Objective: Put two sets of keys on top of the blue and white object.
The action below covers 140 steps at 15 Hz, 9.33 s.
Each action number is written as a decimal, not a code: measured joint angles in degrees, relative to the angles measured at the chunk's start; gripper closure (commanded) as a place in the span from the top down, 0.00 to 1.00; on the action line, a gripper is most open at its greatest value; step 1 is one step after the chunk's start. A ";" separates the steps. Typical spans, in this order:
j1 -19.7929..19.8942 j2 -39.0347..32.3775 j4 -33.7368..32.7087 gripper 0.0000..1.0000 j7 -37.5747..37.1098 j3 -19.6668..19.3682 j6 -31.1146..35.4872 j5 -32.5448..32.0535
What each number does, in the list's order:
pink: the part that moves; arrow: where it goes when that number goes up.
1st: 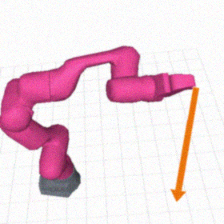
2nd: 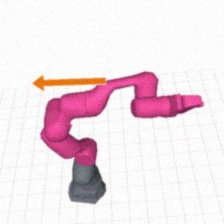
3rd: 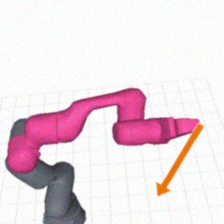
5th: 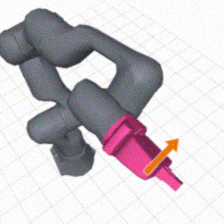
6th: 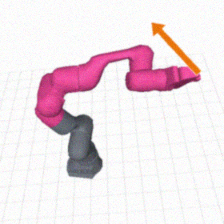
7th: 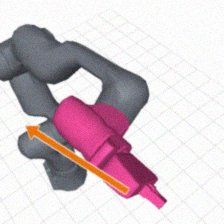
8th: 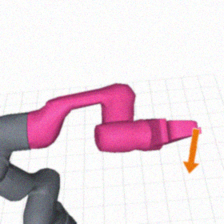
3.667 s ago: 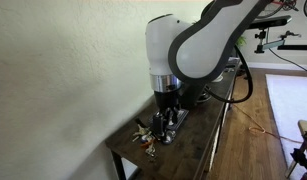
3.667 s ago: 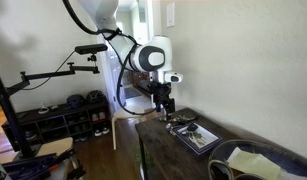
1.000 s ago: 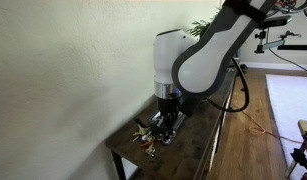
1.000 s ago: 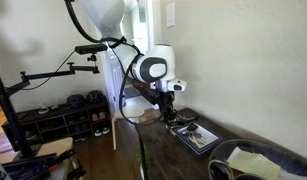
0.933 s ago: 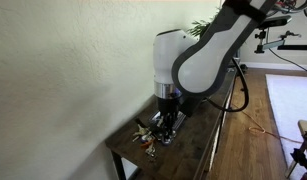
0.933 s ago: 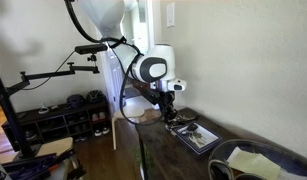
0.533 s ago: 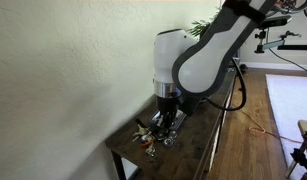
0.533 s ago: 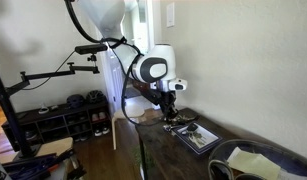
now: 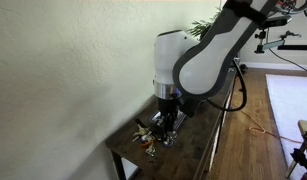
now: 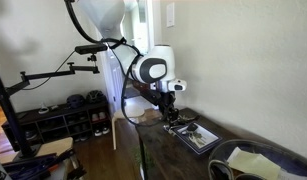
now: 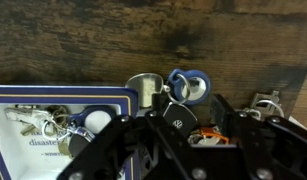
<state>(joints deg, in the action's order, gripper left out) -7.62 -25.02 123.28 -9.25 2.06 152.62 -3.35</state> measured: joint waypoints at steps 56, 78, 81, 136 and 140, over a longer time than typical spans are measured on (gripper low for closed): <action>0.61 9.82 3.09 0.62 2.91 0.51 -3.23 -1.59; -2.76 -2.71 -4.51 1.00 -10.33 0.18 -3.22 0.75; -4.08 -3.41 -5.20 0.90 -13.86 -1.20 -3.33 0.73; -3.65 3.77 -7.66 0.03 -21.09 -10.76 -7.57 -4.91; -2.37 3.54 -7.78 0.03 -21.04 -11.07 -7.57 -5.20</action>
<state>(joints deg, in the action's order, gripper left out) -9.99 -21.47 115.50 -30.30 -9.01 145.05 -8.55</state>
